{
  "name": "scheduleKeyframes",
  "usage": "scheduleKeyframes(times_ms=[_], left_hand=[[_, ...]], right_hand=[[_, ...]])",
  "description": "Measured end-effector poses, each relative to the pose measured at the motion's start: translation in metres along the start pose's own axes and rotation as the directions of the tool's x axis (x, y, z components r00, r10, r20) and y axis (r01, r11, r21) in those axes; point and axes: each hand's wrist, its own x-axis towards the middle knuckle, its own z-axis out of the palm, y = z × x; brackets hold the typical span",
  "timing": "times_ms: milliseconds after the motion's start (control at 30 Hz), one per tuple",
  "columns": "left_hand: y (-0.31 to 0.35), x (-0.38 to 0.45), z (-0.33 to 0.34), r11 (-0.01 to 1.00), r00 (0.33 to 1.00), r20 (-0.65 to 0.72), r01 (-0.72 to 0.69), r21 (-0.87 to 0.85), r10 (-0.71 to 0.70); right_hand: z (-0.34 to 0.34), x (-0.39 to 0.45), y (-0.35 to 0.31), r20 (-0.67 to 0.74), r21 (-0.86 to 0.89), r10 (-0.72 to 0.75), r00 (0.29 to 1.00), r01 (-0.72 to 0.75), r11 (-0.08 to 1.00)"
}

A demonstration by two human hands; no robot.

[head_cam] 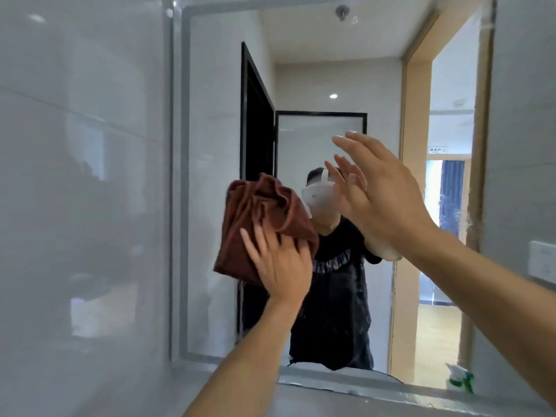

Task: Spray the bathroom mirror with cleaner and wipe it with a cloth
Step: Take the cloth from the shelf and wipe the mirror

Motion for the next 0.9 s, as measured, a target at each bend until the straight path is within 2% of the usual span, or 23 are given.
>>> scheduleKeyframes(times_ms=[33,100,167,200,333,433,500,533,633,700,767,833,900], left_hand=[[0.017,-0.019,0.005,0.986,0.986,0.035,-0.164,-0.020,0.164],[0.038,-0.051,0.014,0.899,0.892,0.110,-0.432,-0.075,0.438],[0.033,-0.068,0.019,0.826,0.812,0.156,-0.554,-0.100,0.563],[0.023,-0.068,0.018,0.825,0.809,0.162,-0.557,-0.097,0.565],[-0.054,-0.046,0.008,0.914,0.911,0.099,-0.404,0.012,0.401],[-0.124,-0.031,-0.003,0.990,0.998,0.016,-0.062,0.129,0.060],[-0.143,-0.036,-0.007,0.977,0.986,-0.008,0.165,0.136,-0.166],[-0.143,-0.041,-0.005,0.966,0.973,-0.017,0.230,0.122,-0.230],[-0.105,-0.058,0.001,0.951,0.951,-0.037,0.308,0.004,-0.307],[-0.067,-0.089,0.008,0.977,0.980,0.018,0.201,-0.074,-0.201],[-0.030,-0.130,0.013,0.992,0.991,0.133,-0.016,-0.125,0.033],[-0.016,-0.160,0.019,0.952,0.935,0.211,-0.252,-0.171,0.286],[-0.027,-0.167,0.022,0.888,0.855,0.243,-0.426,-0.171,0.457]], right_hand=[[0.003,-0.002,-0.004,0.007,0.005,-0.007,1.000,0.007,1.000],[0.007,-0.004,-0.009,0.033,0.022,-0.022,0.999,0.021,1.000],[0.010,-0.005,-0.010,0.055,0.029,-0.015,0.998,0.013,0.999],[0.012,-0.005,-0.010,0.060,0.033,-0.005,0.998,0.003,0.999],[0.017,-0.011,-0.009,0.078,0.048,0.020,0.997,-0.024,0.999],[0.020,-0.018,-0.008,0.096,0.051,0.011,0.995,-0.015,0.999],[0.020,-0.023,-0.006,0.112,0.045,0.004,0.994,-0.009,0.999],[0.020,-0.025,-0.005,0.120,0.040,0.003,0.993,-0.008,0.999],[0.021,-0.033,-0.002,0.153,0.024,0.010,0.988,-0.014,1.000],[0.021,-0.040,-0.002,0.163,0.019,0.009,0.987,-0.012,1.000],[0.020,-0.046,-0.002,0.171,0.032,0.007,0.985,-0.013,0.999],[0.021,-0.052,-0.002,0.191,0.033,0.010,0.982,-0.017,0.999],[0.023,-0.054,-0.002,0.206,0.027,0.011,0.979,-0.017,1.000]])
